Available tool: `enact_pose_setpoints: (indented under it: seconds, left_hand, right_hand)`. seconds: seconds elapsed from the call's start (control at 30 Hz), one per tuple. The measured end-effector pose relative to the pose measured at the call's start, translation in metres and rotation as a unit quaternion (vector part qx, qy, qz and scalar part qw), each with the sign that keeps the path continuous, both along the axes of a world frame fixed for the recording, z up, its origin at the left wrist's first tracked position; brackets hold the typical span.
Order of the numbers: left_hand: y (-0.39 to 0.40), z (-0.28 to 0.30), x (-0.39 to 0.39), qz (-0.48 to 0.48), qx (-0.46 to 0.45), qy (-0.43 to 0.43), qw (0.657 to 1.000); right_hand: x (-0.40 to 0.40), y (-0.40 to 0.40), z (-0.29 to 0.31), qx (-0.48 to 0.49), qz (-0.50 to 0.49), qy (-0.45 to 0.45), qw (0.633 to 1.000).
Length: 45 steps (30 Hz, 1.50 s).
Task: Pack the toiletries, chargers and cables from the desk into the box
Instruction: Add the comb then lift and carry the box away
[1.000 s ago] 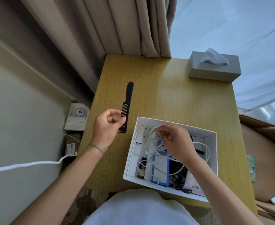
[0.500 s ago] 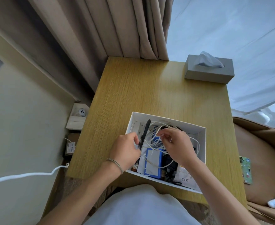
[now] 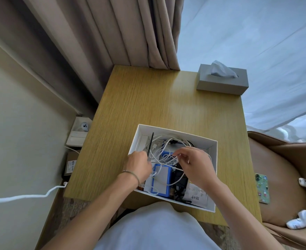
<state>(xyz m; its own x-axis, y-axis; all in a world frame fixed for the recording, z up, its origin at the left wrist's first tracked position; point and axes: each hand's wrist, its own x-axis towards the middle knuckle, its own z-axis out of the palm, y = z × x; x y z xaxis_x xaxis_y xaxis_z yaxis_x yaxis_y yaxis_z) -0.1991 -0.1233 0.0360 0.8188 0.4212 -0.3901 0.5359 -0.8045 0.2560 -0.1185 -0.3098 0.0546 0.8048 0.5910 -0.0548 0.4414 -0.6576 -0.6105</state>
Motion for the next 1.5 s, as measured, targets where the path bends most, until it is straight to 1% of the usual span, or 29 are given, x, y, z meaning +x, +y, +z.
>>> enact_pose_setpoints:
  seconds: [0.07, 0.2, 0.3, 0.4, 0.5, 0.63, 0.7, 0.77, 0.8, 1.03, 1.2, 1.3, 1.5]
  left_hand:
    - [0.003, 0.006, -0.007, 0.008, 0.003, -0.042, 0.999]
    - [0.020, 0.019, -0.023, -0.001, 0.038, -0.126, 0.991]
    - [0.037, 0.018, -0.030, 0.019, 0.068, -0.169, 0.983]
    - [0.051, 0.005, -0.035, 0.051, 0.081, -0.145, 0.985]
    - [0.057, -0.007, -0.037, 0.053, 0.079, -0.108, 0.990]
    - [0.056, -0.017, -0.036, 0.039, 0.066, -0.050, 0.996]
    - [0.055, -0.019, -0.035, 0.036, 0.056, -0.036, 0.997]
    - [0.054, -0.018, -0.034, 0.019, 0.055, -0.024, 0.998]
    - [0.053, -0.017, -0.033, 0.010, 0.055, -0.020, 0.998]
    - [0.046, -0.006, -0.031, 0.021, 0.041, -0.037, 0.998]
    - [0.049, -0.003, -0.029, 0.010, 0.029, -0.056, 0.998]
    - [0.053, -0.001, -0.022, -0.012, 0.015, -0.076, 0.997]
    - [0.052, 0.012, -0.004, -0.095, 0.022, -0.110, 0.989]
  right_hand:
    - [0.001, -0.007, 0.002, 0.012, -0.012, -0.004, 1.000]
    - [0.001, -0.027, 0.005, 0.027, -0.038, -0.036, 0.998]
    - [0.000, -0.045, 0.002, 0.001, -0.076, -0.087, 0.993]
    - [-0.002, -0.065, -0.007, -0.045, -0.122, -0.101, 0.986]
    - [-0.008, -0.079, -0.015, -0.061, -0.158, -0.080, 0.982]
    - [-0.014, -0.087, -0.022, -0.093, -0.234, -0.045, 0.967]
    - [-0.015, -0.089, -0.029, -0.139, -0.236, -0.027, 0.961]
    - [-0.016, -0.090, -0.039, -0.213, -0.213, -0.001, 0.954]
    - [-0.017, -0.091, -0.043, -0.231, -0.206, 0.010, 0.951]
    - [-0.016, -0.091, -0.049, -0.239, -0.232, 0.006, 0.943]
    - [-0.021, -0.094, -0.044, -0.221, -0.257, 0.020, 0.940]
    - [-0.030, -0.098, -0.037, -0.221, -0.281, 0.020, 0.934]
    - [-0.067, -0.109, -0.020, -0.217, -0.371, 0.010, 0.903]
